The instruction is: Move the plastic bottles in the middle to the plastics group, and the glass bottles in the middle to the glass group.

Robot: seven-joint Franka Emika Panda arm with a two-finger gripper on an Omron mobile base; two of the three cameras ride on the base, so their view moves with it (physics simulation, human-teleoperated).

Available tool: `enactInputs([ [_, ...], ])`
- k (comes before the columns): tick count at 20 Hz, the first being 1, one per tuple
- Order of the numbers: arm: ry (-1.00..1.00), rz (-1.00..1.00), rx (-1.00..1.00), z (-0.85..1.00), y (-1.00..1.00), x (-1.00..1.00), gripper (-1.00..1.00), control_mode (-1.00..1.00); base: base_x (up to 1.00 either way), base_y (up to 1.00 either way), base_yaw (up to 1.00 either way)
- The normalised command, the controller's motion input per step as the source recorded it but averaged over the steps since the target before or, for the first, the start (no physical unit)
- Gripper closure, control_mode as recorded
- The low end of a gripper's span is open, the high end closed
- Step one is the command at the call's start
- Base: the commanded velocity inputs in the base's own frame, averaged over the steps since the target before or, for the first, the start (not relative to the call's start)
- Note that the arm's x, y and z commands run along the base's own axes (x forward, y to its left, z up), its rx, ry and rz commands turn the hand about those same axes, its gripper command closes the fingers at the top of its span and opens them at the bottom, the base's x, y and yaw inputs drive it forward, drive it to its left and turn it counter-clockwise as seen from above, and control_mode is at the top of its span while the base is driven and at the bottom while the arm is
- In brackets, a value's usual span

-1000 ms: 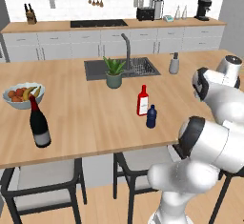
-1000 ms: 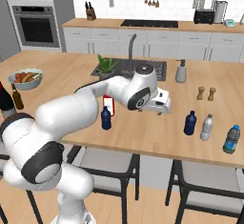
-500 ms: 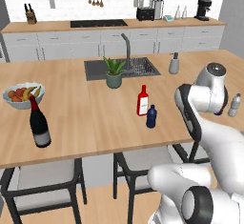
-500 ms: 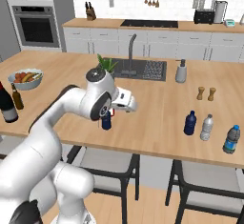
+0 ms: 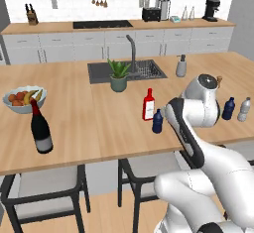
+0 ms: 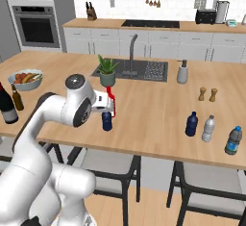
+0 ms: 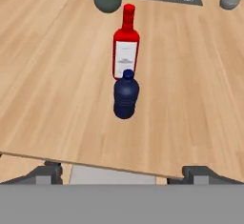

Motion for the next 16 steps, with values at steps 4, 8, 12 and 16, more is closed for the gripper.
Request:
enactInputs([
  [4, 0.00, 0.04, 0.00, 0.00, 0.12, 0.32, -1.00, -1.00, 0.00, 0.00, 0.00],
  [8, 0.00, -0.03, 0.00, 0.00, 0.00, 0.48, -1.00, -1.00, 0.00, 0.00, 0.00],
  [12, 0.00, -0.02, 0.00, -0.14, 0.00, 0.65, -1.00, -1.00, 0.00, 0.00, 0.00],
  [16, 0.00, -0.01, 0.00, -0.33, 0.00, 0.39, -1.00, -1.00, 0.00, 0.00, 0.00],
])
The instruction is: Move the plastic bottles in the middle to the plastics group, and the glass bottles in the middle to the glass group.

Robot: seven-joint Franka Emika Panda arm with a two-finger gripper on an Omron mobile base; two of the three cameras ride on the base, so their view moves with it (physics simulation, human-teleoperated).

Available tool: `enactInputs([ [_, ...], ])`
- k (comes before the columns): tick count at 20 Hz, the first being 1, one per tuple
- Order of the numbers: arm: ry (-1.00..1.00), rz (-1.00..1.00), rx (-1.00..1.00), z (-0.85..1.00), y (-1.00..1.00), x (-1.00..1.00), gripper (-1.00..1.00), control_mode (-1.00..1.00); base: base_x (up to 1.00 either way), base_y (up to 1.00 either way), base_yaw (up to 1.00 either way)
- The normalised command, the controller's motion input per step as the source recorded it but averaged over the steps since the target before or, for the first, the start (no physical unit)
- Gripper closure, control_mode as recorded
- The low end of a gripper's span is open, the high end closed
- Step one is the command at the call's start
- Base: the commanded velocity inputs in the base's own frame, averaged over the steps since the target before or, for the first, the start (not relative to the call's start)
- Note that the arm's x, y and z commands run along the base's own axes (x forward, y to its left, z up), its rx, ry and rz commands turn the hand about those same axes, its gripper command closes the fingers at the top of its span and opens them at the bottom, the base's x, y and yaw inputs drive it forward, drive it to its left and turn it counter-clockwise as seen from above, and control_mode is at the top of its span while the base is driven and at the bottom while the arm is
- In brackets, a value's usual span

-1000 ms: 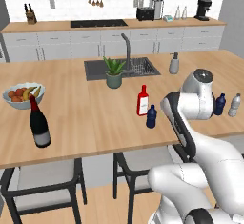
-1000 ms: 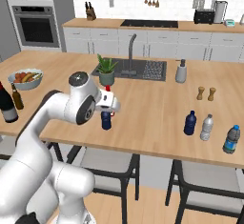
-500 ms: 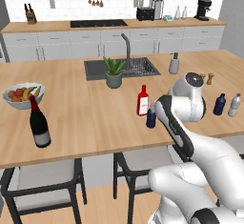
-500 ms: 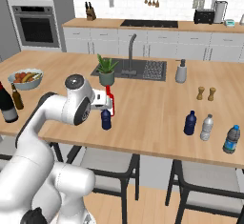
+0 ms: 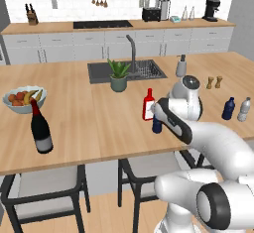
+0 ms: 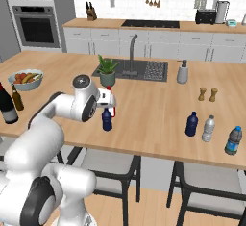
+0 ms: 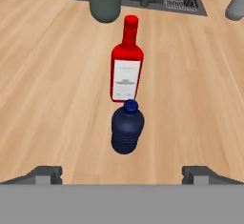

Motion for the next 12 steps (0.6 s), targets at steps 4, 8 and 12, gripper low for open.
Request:
enactInputs([
  [4, 0.01, 0.00, 0.00, -0.30, 0.00, 0.32, -1.00, -1.00, 0.00, 0.00, 0.00],
  [8, 0.09, 0.00, 0.00, -0.28, 0.00, 0.19, -1.00, -1.00, 0.00, 0.00, 0.00],
  [12, 0.17, 0.00, 0.00, -0.04, -0.02, 0.24, -1.00, -1.00, 0.00, 0.00, 0.00],
])
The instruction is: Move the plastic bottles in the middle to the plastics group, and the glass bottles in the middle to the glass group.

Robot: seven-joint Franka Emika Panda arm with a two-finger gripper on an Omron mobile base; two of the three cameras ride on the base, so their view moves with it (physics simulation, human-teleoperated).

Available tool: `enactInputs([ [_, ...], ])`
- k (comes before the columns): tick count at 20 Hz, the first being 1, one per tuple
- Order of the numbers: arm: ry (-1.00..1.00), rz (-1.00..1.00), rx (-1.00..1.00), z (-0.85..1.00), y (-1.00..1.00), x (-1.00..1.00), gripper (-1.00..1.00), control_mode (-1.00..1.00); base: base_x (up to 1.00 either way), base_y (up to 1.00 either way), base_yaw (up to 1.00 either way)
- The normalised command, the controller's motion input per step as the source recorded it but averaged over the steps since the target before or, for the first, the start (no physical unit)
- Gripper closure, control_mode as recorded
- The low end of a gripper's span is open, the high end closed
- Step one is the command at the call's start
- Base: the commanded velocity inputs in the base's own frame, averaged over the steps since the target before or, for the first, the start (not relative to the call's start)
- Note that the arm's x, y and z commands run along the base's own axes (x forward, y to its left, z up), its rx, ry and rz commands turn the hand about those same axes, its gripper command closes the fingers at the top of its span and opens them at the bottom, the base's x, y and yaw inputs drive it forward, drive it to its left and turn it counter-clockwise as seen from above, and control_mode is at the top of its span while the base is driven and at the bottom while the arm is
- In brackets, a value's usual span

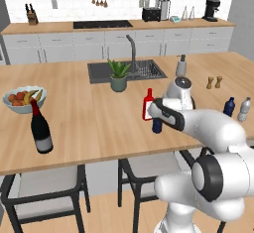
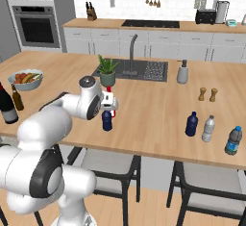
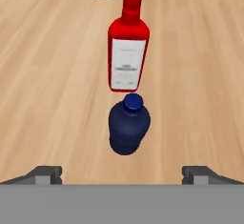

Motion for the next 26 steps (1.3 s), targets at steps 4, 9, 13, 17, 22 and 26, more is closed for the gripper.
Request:
enactInputs([
  [4, 0.12, 0.00, 0.00, -0.02, 0.00, 0.38, -1.00, -1.00, 0.00, 0.00, 0.00],
  [9, 0.07, 0.00, 0.00, -0.16, 0.00, 0.26, -1.00, -1.00, 0.00, 0.00, 0.00],
  [13, 0.08, 0.00, 0.00, -0.38, 0.00, 0.00, -1.00, -1.00, 0.00, 0.00, 0.00],
  [17, 0.01, 0.00, 0.00, -0.25, 0.00, 0.04, -1.00, -1.00, 0.00, 0.00, 0.00],
  [22, 0.00, 0.00, 0.00, -0.24, 0.00, 0.16, -1.00, -1.00, 0.00, 0.00, 0.00],
  [26, 0.00, 0.00, 0.00, -0.14, 0.00, 0.20, -1.00, -1.00, 0.00, 0.00, 0.00],
])
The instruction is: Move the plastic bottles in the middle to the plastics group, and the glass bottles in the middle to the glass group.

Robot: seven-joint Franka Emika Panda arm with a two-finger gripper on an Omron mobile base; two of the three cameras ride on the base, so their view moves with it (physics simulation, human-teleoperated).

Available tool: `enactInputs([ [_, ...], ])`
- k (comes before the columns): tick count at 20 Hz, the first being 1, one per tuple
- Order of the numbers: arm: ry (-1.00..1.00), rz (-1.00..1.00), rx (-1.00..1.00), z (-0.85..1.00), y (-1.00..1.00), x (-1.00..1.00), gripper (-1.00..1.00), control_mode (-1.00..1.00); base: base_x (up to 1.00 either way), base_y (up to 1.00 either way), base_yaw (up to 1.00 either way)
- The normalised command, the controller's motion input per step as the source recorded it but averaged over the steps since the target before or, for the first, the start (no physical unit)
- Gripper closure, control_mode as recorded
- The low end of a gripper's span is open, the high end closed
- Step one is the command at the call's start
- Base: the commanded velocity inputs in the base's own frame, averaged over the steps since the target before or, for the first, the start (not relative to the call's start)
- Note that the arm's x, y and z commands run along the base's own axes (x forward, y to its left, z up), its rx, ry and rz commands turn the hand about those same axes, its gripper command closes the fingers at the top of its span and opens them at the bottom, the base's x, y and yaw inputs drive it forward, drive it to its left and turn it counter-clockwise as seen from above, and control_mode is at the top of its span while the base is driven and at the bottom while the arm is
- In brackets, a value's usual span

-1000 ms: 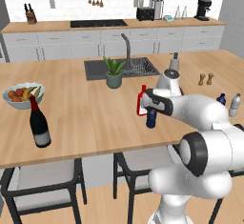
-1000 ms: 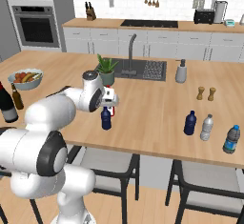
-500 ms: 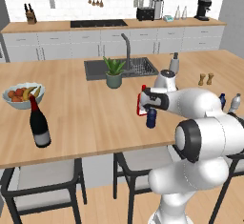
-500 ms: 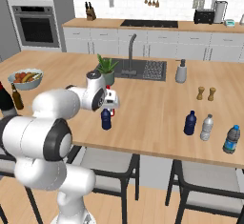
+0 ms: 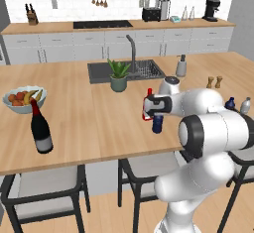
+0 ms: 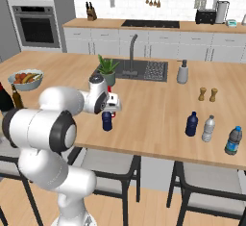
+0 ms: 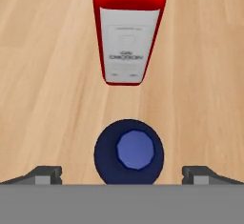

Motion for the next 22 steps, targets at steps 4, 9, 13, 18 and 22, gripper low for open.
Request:
enactInputs([
  [4, 0.00, 0.00, 0.00, -0.13, 0.00, 0.24, -1.00, -1.00, 0.00, 0.00, 0.00],
  [9, 0.00, 0.00, 0.00, -0.10, 0.00, 0.14, -1.00, -1.00, 0.00, 0.00, 0.00],
  [13, 0.00, 0.00, 0.00, -0.05, 0.00, 0.02, -1.00, -1.00, 0.00, 0.00, 0.00],
  [18, 0.00, 0.00, 0.00, 0.00, 0.00, 0.00, 1.00, -1.00, 0.00, 0.00, 0.00],
  [22, 0.00, 0.00, 0.00, 0.00, -0.01, -0.04, 1.00, -1.00, 0.00, 0.00, 0.00],
])
